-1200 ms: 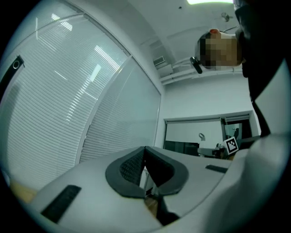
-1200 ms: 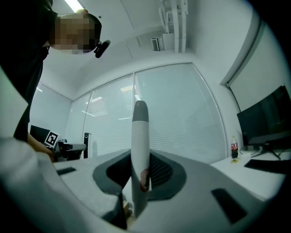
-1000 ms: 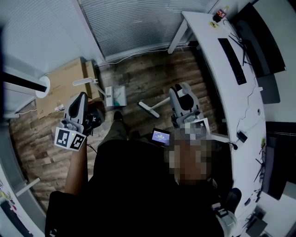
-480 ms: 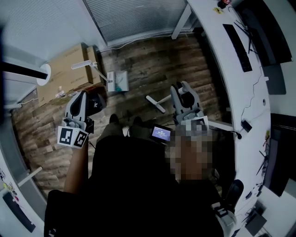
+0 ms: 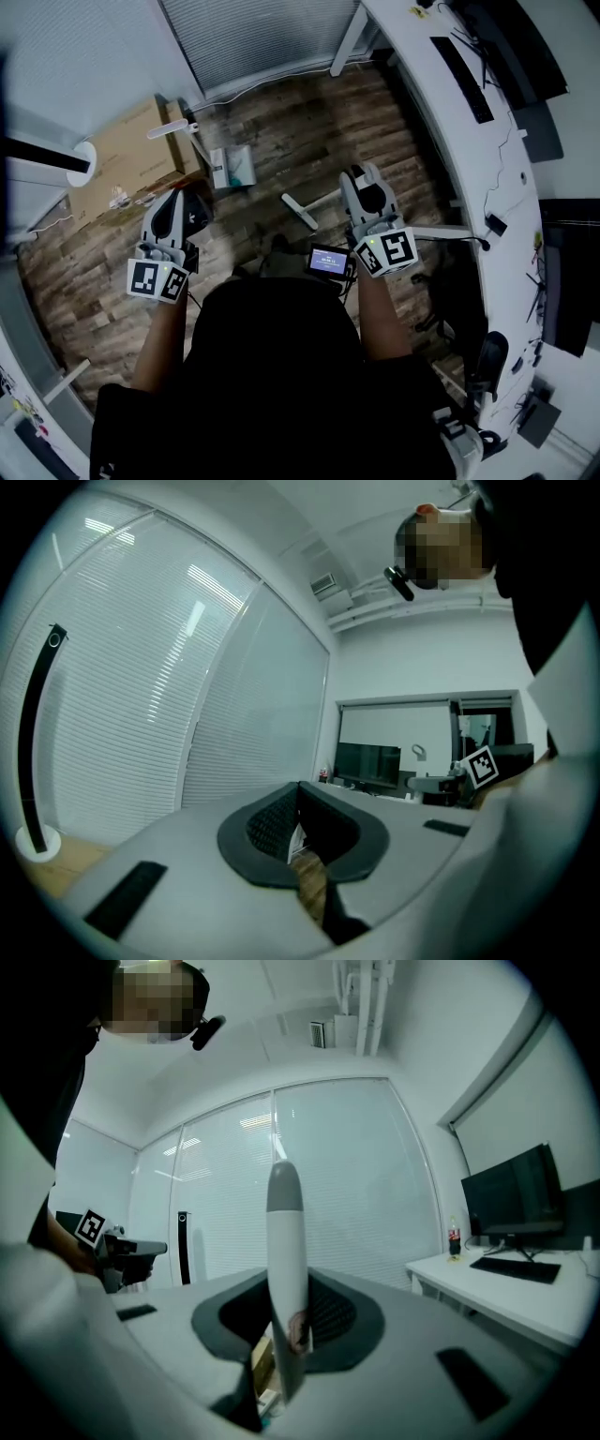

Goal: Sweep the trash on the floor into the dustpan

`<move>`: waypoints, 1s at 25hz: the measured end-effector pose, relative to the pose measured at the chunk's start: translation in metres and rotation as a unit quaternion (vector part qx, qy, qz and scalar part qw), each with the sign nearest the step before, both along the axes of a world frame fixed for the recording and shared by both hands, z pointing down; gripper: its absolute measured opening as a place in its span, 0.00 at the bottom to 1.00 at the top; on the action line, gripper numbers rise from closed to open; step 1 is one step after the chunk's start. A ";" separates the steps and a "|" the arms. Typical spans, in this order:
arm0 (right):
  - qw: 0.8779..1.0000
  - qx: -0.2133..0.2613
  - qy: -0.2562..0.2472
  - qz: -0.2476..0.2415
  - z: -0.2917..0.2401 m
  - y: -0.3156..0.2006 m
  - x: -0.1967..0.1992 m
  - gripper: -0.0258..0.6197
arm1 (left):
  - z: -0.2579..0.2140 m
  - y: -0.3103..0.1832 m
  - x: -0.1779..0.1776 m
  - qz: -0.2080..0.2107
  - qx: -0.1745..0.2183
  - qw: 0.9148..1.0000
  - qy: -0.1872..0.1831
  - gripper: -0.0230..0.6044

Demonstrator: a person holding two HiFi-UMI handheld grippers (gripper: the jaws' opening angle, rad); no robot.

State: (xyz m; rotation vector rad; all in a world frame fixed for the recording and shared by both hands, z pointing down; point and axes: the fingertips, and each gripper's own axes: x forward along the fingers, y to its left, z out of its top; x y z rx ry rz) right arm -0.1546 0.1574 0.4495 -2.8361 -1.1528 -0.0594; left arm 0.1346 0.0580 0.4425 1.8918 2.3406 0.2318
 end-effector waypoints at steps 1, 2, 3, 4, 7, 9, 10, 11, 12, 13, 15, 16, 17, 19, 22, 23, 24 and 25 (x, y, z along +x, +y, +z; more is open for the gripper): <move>1.000 -0.003 -0.001 0.003 -0.003 -0.007 0.005 0.16 | 0.000 -0.005 0.000 0.008 -0.002 1.000 0.003 0.03; 1.000 -0.006 -0.003 0.004 -0.006 -0.015 0.009 0.16 | 0.000 -0.010 0.001 0.016 -0.002 1.000 0.010 0.03; 1.000 -0.009 -0.005 0.005 -0.009 -0.023 0.013 0.16 | -0.001 -0.016 0.000 0.025 -0.002 0.999 0.019 0.03; 1.000 -0.009 -0.006 0.008 -0.012 -0.031 0.016 0.16 | -0.003 -0.022 -0.001 0.036 -0.003 0.999 0.031 0.03; 1.000 -0.002 0.001 0.023 -0.019 -0.051 0.024 0.16 | -0.021 -0.046 -0.004 0.064 -0.030 0.996 0.055 0.03; 1.000 -0.004 -0.001 0.029 -0.024 -0.067 0.033 0.16 | -0.026 -0.060 0.000 0.065 -0.044 0.995 0.060 0.03; 1.000 -0.008 -0.004 0.030 -0.026 -0.076 0.038 0.16 | -0.024 -0.067 0.005 0.061 -0.044 0.995 0.059 0.03; 0.999 -0.012 -0.008 0.032 -0.027 -0.084 0.042 0.16 | -0.021 -0.072 0.010 0.054 -0.041 0.996 0.054 0.03; 0.999 -0.015 -0.012 0.034 -0.028 -0.093 0.046 0.16 | -0.018 -0.079 0.017 0.046 -0.038 0.997 0.048 0.03; 0.999 -0.016 -0.015 0.036 -0.029 -0.100 0.049 0.16 | -0.016 -0.086 0.024 0.038 -0.036 0.998 0.043 0.03; 0.999 -0.017 -0.016 0.039 -0.029 -0.114 0.056 0.16 | -0.014 -0.099 0.036 0.027 -0.036 0.998 0.036 0.03; 0.999 -0.014 -0.013 0.040 -0.029 -0.120 0.057 0.16 | -0.011 -0.106 0.040 0.024 -0.036 0.998 0.034 0.03; 0.999 -0.008 -0.007 0.042 -0.028 -0.126 0.057 0.16 | -0.006 -0.112 0.043 0.023 -0.034 0.999 0.031 0.03; 0.999 0.006 0.010 0.052 -0.028 -0.135 0.053 0.16 | 0.007 -0.122 0.045 0.023 -0.027 0.999 0.025 0.03; 0.998 0.009 0.016 0.054 -0.031 -0.147 0.049 0.16 | 0.024 -0.133 0.046 0.024 -0.014 1.000 0.014 0.03; 0.999 0.008 0.014 0.050 -0.031 -0.150 0.048 0.16 | 0.027 -0.136 0.045 0.024 -0.013 0.999 0.016 0.03; 0.999 0.008 0.012 0.045 -0.030 -0.152 0.048 0.16 | 0.029 -0.138 0.043 0.024 -0.014 0.999 0.022 0.03; 0.999 0.008 0.010 0.041 -0.028 -0.154 0.048 0.16 | 0.030 -0.140 0.041 0.023 -0.013 0.999 0.029 0.03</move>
